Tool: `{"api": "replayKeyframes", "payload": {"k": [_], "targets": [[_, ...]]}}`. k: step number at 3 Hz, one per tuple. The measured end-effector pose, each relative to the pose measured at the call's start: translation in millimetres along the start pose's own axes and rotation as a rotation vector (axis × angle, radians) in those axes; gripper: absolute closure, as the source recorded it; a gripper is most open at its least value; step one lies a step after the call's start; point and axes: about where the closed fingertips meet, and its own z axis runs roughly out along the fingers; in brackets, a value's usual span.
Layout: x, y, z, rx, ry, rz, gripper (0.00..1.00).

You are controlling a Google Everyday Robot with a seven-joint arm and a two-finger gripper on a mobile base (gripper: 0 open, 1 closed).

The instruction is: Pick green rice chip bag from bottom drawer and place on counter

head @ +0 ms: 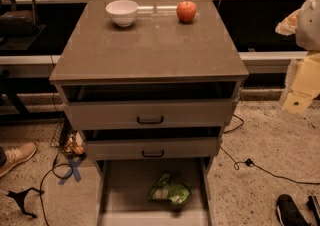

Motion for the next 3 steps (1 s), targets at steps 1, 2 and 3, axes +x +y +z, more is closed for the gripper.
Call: {"api": "replayKeyframes", "payload": {"k": [1,2,3], "targets": [[0.0,0.0,0.0,0.000,0.000,0.000,0.00],[1.1,0.1,2.9,-0.011,-0.014,0.005,0.00],[6.1,10.0,47.7,-0.107,-0.060,0.065,0.00]]}}
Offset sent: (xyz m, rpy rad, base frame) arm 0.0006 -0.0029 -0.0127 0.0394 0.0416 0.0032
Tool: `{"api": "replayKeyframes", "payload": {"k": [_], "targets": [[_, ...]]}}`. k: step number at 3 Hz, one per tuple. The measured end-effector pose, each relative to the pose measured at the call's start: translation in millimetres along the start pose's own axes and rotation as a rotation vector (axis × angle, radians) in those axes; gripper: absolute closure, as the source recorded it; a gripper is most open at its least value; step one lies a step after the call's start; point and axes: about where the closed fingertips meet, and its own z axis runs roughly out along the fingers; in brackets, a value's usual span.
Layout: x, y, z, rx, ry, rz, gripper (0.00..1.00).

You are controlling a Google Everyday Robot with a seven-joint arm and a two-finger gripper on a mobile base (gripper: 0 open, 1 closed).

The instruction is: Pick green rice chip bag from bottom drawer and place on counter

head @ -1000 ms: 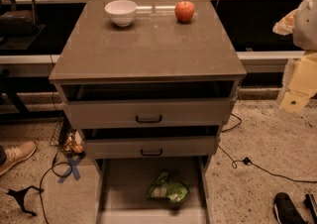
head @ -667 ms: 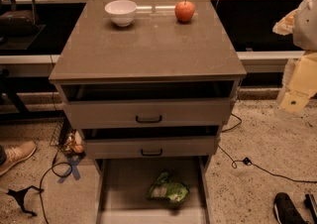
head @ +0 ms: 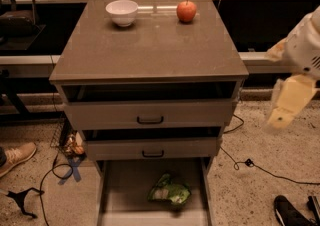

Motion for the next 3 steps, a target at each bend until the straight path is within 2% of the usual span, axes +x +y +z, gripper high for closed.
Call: {"api": "replayKeyframes", "payload": {"k": [1,2,3], "targets": [[-2.8,16.2,62.5,-0.107,-0.035,0.044,0.00],[-14.6,68.1,149.1,-0.227,-0.061,0.062,0.00],[-14.6,68.1,149.1,-0.227,-0.061,0.062,0.00]]}}
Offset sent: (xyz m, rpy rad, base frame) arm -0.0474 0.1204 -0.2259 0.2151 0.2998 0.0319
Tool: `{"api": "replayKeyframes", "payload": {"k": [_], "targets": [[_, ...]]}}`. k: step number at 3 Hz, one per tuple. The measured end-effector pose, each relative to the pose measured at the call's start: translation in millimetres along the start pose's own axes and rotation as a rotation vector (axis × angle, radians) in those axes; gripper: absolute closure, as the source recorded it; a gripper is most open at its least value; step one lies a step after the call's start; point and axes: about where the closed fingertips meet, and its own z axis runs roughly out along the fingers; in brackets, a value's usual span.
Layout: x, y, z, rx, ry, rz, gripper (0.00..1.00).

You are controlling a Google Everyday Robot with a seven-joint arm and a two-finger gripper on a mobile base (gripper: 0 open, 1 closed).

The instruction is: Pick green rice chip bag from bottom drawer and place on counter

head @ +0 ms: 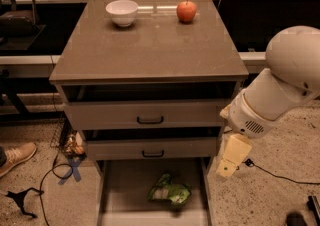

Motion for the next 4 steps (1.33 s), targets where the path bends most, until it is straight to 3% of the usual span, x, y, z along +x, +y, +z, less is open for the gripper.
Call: {"api": "replayKeyframes", "payload": {"k": [1,2,3,4], "targets": [[-3.1,-4.8,14.2,0.020,0.006,-0.004,0.00],[-4.0,-17.7,50.6,0.042,-0.013,0.007,0.00],[-5.0,-33.8,102.3,0.039,-0.049,0.030,0.00],[-8.4,-42.7,163.8,-0.008,-0.073,0.063,0.00]]}}
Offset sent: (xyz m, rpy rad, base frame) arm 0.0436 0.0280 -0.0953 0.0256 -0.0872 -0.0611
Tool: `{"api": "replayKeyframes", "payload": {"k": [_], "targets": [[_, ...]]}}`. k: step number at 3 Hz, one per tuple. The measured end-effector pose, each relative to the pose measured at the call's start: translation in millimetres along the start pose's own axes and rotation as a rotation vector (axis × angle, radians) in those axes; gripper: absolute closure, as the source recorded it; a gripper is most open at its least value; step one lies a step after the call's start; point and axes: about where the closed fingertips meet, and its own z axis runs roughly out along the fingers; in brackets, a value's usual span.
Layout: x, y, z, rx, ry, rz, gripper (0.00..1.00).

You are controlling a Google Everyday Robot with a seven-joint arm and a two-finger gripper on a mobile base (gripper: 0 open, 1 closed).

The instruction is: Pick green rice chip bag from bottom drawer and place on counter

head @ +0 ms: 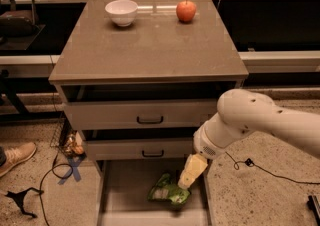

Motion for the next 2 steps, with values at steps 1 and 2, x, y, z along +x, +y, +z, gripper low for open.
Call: {"api": "replayKeyframes", "payload": {"k": [1,2], "targets": [[2.2,1.9,69.6,-0.093,-0.023,0.052,0.00],[2.2,2.0,69.7,-0.093,-0.023,0.052,0.00]]}}
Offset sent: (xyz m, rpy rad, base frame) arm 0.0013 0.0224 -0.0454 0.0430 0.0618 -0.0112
